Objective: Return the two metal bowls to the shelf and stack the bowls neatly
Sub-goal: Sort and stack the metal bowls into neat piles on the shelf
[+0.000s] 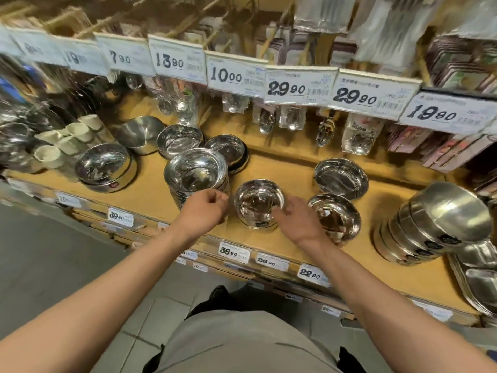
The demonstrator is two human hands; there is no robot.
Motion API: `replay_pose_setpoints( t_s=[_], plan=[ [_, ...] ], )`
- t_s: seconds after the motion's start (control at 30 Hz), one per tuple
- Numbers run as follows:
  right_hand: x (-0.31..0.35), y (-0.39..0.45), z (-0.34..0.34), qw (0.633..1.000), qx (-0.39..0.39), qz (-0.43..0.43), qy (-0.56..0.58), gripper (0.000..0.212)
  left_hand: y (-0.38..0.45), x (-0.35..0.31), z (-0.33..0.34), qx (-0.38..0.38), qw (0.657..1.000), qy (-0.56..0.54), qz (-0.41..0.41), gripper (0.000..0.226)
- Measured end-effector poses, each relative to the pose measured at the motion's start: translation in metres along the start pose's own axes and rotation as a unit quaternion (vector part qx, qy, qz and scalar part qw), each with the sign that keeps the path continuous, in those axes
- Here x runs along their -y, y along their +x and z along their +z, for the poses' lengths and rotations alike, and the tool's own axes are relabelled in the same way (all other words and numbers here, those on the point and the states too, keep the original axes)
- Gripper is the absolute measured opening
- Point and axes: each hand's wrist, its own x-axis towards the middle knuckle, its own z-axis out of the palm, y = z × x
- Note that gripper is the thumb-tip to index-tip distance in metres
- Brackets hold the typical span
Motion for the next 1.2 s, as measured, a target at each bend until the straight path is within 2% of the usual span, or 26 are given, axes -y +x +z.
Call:
replay_pose_setpoints(
  t_s=[0.1, 0.27, 0.37, 0.47, 0.6, 0.7, 0.77, 0.83, 0.9, 0.97, 1.07, 1.2],
  plan=[
    [0.003, 0.020, 0.011, 0.997, 0.009, 0.048, -0.055, 0.036, 0.003, 0.008, -0.007, 0.002, 1.000, 0.004, -0.011, 0.012],
    [0.006, 0.034, 0.013, 0.991, 0.007, 0.105, -0.084, 0.032, 0.009, 0.014, -0.006, 0.022, 0.999, 0.020, -0.018, 0.013],
    [0.009, 0.033, 0.008, 0.994, 0.002, 0.103, -0.031, 0.041, 0.012, 0.015, 0.000, 0.049, 0.998, 0.044, -0.010, 0.017],
    [0.010, 0.029, -0.006, 0.995, -0.030, 0.099, -0.003, 0.033, 0.016, 0.012, 0.009, 0.067, 0.995, 0.068, -0.012, 0.017],
    [0.006, 0.017, -0.043, 0.982, -0.098, 0.138, 0.089, 0.009, 0.018, -0.002, 0.029, 0.071, 0.995, 0.072, 0.012, 0.013],
    [-0.007, 0.003, -0.074, 0.970, -0.139, 0.165, 0.108, 0.021, 0.018, -0.030, 0.052, 0.068, 0.994, 0.061, 0.060, 0.014],
    [-0.020, -0.009, -0.090, 0.963, -0.160, 0.181, 0.123, 0.025, 0.017, -0.052, 0.074, 0.093, 0.993, 0.009, 0.068, 0.018],
    [-0.030, -0.020, -0.098, 0.951, -0.166, 0.204, 0.160, 0.017, 0.016, -0.072, 0.101, 0.118, 0.991, -0.012, 0.067, 0.027],
    [-0.041, -0.027, -0.104, 0.944, -0.173, 0.224, 0.171, 0.005, 0.017, -0.082, 0.125, 0.114, 0.989, 0.041, 0.086, 0.027],
    [-0.050, -0.032, -0.110, 0.944, -0.174, 0.228, 0.164, 0.011, 0.017, -0.083, 0.142, 0.102, 0.987, 0.079, 0.093, 0.026],
    [-0.056, -0.037, -0.113, 0.959, -0.155, 0.216, 0.100, 0.025, 0.019, -0.073, 0.152, 0.096, 0.990, 0.071, 0.074, 0.013],
    [-0.061, -0.036, -0.107, 0.967, -0.150, 0.195, 0.059, 0.025, 0.027, -0.055, 0.154, 0.083, 0.993, 0.040, 0.074, 0.013]
  ],
)
